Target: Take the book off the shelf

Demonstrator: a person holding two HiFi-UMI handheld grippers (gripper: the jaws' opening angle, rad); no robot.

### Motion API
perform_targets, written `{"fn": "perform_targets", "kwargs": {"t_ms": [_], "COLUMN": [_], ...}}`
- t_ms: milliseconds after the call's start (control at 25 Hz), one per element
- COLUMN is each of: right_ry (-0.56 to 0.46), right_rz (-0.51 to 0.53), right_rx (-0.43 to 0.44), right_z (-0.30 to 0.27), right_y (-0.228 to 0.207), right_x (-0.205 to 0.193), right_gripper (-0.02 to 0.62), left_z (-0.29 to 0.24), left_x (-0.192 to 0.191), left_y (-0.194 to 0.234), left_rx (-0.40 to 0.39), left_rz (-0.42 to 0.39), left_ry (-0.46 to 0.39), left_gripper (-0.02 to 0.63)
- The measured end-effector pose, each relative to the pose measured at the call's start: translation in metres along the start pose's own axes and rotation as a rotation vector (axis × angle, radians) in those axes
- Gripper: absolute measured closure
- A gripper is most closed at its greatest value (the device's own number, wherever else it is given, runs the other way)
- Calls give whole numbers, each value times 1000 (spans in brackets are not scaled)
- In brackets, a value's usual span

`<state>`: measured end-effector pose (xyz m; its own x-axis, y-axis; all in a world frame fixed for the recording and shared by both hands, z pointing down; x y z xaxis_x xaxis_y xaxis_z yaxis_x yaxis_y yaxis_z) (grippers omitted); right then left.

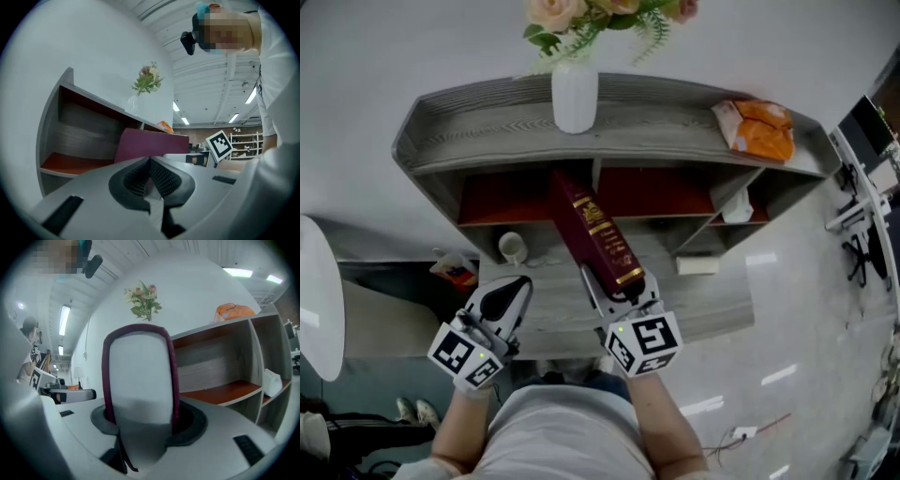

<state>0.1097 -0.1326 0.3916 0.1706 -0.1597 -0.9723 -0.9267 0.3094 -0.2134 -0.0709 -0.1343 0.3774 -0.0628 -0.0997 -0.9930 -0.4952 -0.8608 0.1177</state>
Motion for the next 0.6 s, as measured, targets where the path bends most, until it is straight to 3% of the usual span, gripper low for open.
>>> {"fn": "perform_targets", "kwargs": {"t_ms": [600], "right_ry": [18], "right_rz": [-43], "right_rx": [-68], "right_z": [72], "right_y": [-8], "right_x": [-15], "right_gripper": [365], "left_z": [-61], "left_x": [-9], "left_y": [-35], "left_rx": [-253], "left_rz": [24], "left_ry": [20], "left_gripper": [591]}}
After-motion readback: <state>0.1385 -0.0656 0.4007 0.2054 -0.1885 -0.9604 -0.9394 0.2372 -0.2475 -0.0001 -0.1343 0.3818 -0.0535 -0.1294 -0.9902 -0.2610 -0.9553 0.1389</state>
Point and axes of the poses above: the fingertips, and each gripper's own axes: z backward along the fingers, y to its left, x out of its top, the point moved 5 cm from there along z, backward along the fingers, and after that the axes turned 3 degrees about -z, right-handed, at the moved point
